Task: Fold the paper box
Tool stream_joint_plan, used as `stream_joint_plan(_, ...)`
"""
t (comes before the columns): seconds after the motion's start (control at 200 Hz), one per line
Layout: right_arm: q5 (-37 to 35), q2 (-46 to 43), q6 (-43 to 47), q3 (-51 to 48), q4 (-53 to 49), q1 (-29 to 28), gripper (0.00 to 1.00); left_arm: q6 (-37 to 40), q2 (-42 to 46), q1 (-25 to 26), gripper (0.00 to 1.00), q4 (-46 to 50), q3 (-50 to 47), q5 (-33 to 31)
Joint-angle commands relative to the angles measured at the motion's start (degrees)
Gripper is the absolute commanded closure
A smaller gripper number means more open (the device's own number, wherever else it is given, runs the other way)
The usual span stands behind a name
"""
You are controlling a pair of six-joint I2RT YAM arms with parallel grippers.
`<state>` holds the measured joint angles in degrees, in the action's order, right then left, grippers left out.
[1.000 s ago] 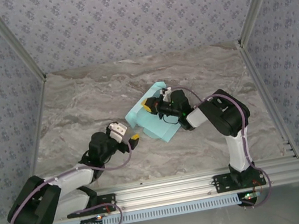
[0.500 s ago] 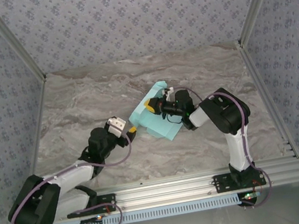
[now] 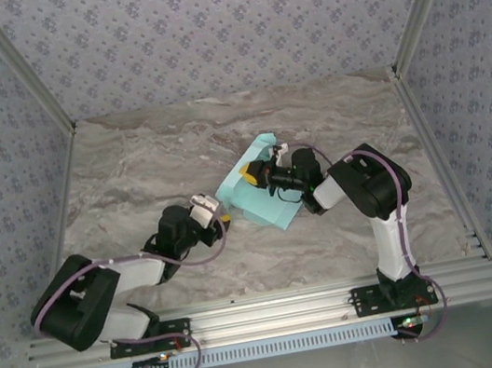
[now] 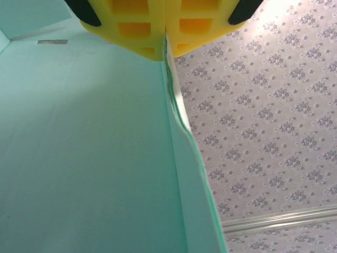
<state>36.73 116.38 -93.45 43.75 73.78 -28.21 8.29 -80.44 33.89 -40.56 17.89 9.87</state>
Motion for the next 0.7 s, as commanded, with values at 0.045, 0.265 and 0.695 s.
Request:
stream_joint_plan(0.045, 0.88, 1.5, -2.16, -1.01, 0.22, -0.07, 1.0, 0.15, -4.06, 0.41, 0.48, -3.74, 4.35, 1.64)
stream_joint_plan(0.265, 0.51, 1.4, -2.73, -0.94, 0.05, -0.71, 1.0, 0.44, -7.92, 0.42, 0.64, -5.67, 7.04, 2.58)
stream_joint_plan(0.695, -1.9, 1.93, -3.72, -1.57, 0.44, -2.06, 1.0, -0.94, -9.67, 3.04, 0.67, -9.34, 5.89, 4.0)
